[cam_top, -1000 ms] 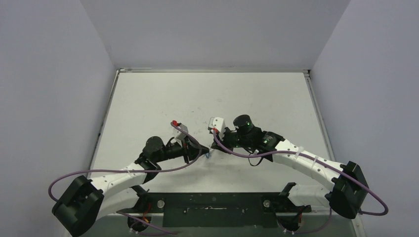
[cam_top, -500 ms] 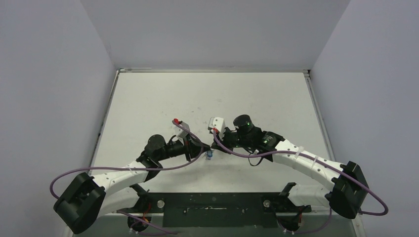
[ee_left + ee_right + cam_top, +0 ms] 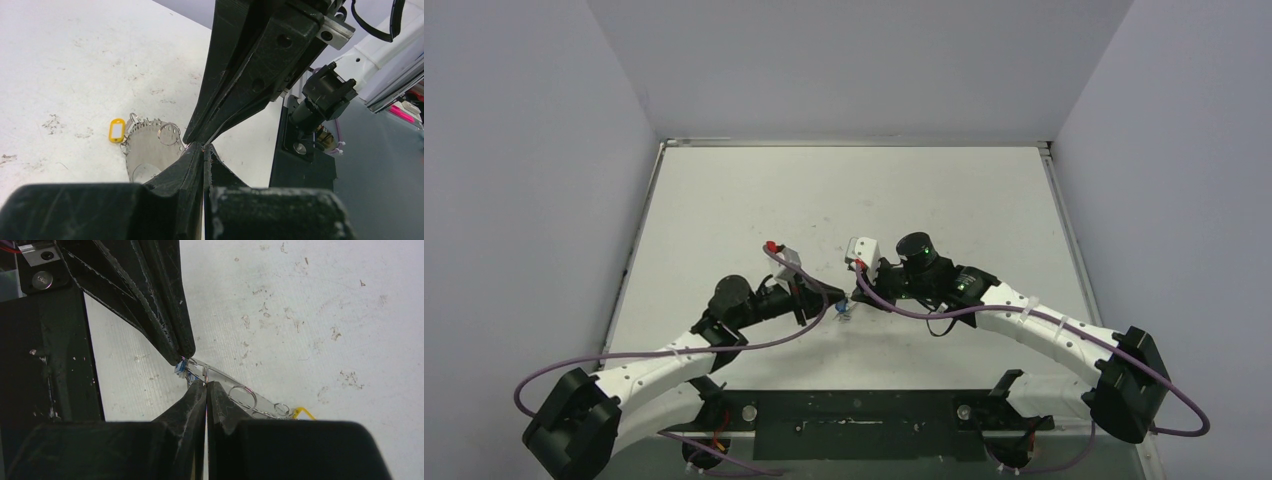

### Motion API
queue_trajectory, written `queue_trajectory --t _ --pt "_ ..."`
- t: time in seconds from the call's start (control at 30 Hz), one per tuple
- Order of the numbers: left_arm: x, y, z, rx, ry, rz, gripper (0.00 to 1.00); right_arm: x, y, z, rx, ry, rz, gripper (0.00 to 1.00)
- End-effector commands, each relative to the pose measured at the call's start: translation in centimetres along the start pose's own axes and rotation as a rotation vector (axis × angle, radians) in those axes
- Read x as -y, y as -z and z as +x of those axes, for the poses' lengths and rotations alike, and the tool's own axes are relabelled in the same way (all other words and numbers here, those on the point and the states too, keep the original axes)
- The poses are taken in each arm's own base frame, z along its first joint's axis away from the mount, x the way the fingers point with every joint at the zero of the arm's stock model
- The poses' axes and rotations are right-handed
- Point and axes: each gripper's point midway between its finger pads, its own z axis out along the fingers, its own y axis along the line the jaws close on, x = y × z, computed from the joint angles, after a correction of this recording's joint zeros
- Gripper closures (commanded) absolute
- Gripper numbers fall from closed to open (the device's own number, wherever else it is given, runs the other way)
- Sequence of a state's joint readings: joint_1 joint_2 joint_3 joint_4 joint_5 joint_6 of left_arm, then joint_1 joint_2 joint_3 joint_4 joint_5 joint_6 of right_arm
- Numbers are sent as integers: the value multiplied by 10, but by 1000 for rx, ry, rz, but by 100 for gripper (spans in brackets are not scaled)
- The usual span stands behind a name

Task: Put the keys on the keyring

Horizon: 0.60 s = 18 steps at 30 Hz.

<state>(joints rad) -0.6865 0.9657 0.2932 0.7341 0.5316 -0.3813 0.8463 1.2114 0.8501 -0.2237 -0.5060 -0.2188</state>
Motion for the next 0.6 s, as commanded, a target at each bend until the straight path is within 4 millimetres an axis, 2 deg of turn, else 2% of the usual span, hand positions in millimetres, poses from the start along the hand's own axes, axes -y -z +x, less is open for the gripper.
queue_trajectory --t 0.0,0.3,0.57 --pt "5 -8 -18 36 -28 30 100 -4 4 -24 83 31 -6 100" --pt "4 -14 -14 29 -20 43 100 -3 4 -24 83 30 -4 100" --pt "4 -15 -21 47 -33 43 100 -4 4 -24 81 31 -10 100"
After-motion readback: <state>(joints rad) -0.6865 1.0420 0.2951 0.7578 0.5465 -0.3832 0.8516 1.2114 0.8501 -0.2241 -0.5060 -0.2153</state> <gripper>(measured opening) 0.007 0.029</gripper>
